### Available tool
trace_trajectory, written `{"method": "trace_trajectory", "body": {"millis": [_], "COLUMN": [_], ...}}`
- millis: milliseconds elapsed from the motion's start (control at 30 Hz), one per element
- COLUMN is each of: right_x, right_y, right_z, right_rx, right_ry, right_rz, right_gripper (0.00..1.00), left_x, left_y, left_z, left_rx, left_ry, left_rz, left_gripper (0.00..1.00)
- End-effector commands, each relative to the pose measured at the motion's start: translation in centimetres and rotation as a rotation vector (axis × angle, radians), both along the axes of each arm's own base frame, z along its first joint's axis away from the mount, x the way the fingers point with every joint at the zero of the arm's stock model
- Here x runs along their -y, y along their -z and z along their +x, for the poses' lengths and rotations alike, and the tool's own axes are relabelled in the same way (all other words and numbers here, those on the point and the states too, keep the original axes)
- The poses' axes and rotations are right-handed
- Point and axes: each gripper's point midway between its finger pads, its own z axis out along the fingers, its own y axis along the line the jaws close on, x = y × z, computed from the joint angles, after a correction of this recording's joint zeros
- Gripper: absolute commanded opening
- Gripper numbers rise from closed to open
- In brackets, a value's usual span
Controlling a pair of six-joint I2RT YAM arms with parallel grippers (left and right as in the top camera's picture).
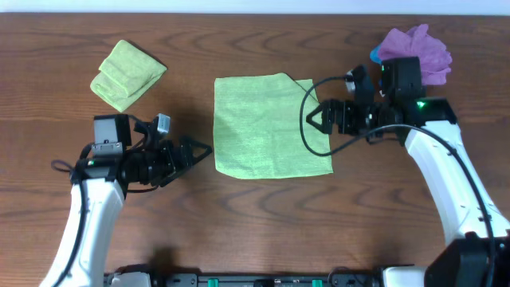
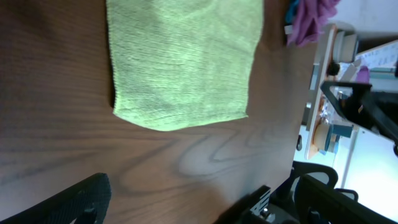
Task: Fold the cloth
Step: 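Grasp the cloth's left edge with the left gripper and right edge with the right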
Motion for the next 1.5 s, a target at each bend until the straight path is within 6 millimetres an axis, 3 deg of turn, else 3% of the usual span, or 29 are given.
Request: {"method": "trace_trajectory", "body": {"millis": [0, 367, 600, 867, 1167, 1233, 1333, 1467], "right_x": [-0.6, -1.2, -1.2, -1.2, -1.1, -0.5, 1.0, 1.6], "right_y": [-1.0, -1.5, -1.6, -1.6, -1.4, -0.6, 0.8, 2.3], "right_z": [-0.7, -1.1, -1.1, -1.2, -1.4, -1.7, -2.4, -2.9], "right_rx": [0.021, 0.019, 0.018, 0.015, 0.002, -0.025, -0.054, -0.070], "right_ry": [-0.031, -0.052, -0.055, -0.054, -0.052, -0.031, -0.023, -0.021], "right_rz": [0.048, 0.088, 0.095, 0.094, 0.088, 0.041, -0.065, -0.108], "right_gripper": [0.99, 0.99, 0.99, 0.99, 0.99, 0.99, 0.99, 0.99], "left_x": [0.2, 2.9, 3.2, 3.7, 6.8, 7.4, 7.7, 7.7], "left_y": [1.8, 6.3, 9.1, 10.0, 10.9, 11.1, 11.0, 10.9], "left_z": [0.0, 1.5, 2.2, 3.4, 3.5, 3.4, 3.4, 3.3], "left_rx": [-0.041, -0.067, -0.113, -0.119, -0.126, -0.128, -0.120, -0.121], "left_ry": [0.015, 0.104, 0.100, 0.075, 0.112, 0.125, 0.134, 0.138], "left_rz": [-0.018, -0.018, -0.023, -0.049, -0.061, -0.062, -0.065, -0.073], "left_gripper": [0.95, 0.95, 0.95, 0.95, 0.95, 1.00, 0.64, 0.26]}}
